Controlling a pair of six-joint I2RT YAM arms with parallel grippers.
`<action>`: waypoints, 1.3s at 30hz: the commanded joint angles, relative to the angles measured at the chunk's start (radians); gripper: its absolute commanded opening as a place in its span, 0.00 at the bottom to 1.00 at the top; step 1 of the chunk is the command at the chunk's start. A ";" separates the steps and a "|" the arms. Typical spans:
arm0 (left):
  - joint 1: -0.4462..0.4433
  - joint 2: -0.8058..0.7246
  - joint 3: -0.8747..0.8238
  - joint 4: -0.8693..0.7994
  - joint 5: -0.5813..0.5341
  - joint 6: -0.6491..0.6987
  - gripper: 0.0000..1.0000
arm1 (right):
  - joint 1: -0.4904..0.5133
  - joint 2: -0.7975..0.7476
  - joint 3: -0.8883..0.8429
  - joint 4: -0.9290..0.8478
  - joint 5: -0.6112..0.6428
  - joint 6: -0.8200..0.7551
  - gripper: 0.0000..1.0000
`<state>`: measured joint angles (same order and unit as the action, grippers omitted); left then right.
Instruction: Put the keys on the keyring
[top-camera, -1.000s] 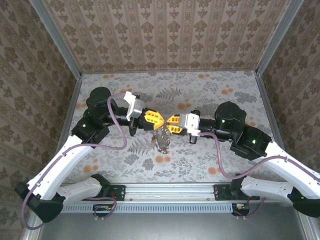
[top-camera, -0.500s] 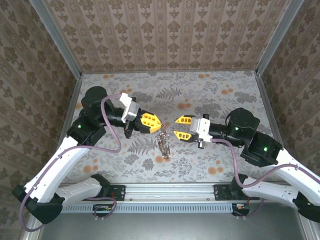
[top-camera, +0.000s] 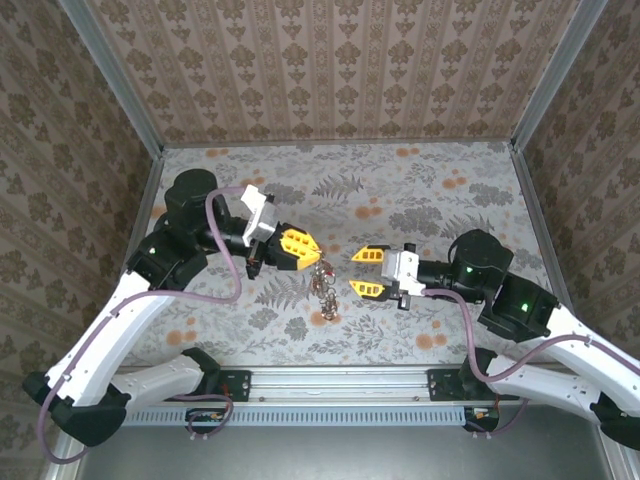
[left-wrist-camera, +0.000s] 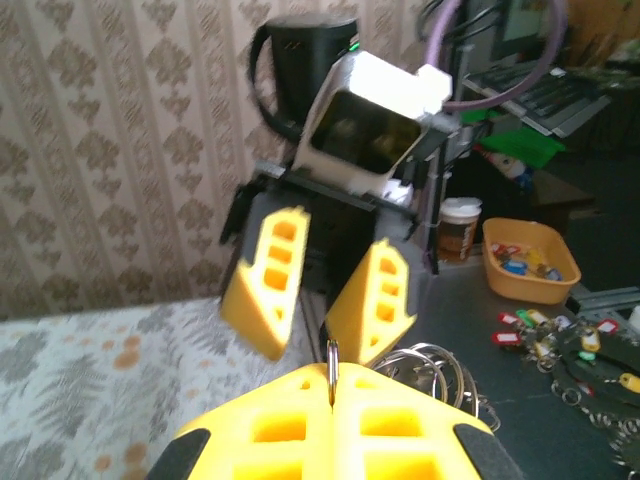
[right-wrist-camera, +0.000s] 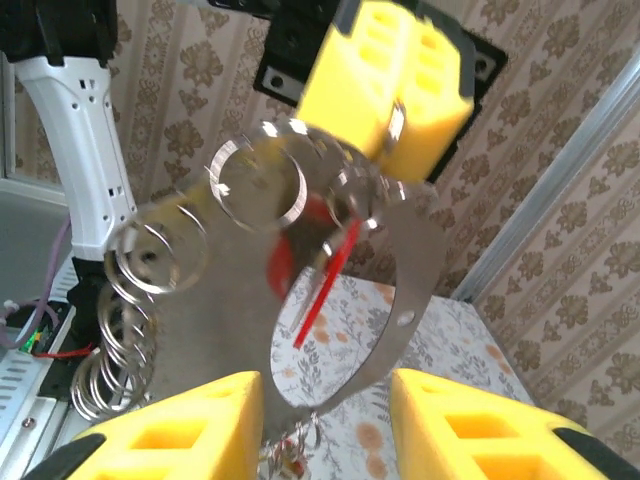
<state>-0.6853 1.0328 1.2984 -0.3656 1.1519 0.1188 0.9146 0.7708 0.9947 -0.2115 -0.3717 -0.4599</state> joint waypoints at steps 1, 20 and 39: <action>0.004 0.009 0.066 -0.133 -0.165 0.081 0.00 | 0.004 -0.015 -0.019 0.033 0.084 0.041 0.40; -0.051 0.213 -0.127 -0.248 -0.724 0.001 0.00 | -0.207 0.027 -0.239 0.116 0.480 0.367 1.00; -0.028 0.908 0.241 -0.171 -0.705 -0.053 0.00 | -0.480 0.111 -0.381 0.220 0.418 0.527 1.00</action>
<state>-0.7166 1.8843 1.5036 -0.5541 0.4213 0.1188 0.4606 0.8806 0.6559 -0.0555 0.0715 0.0166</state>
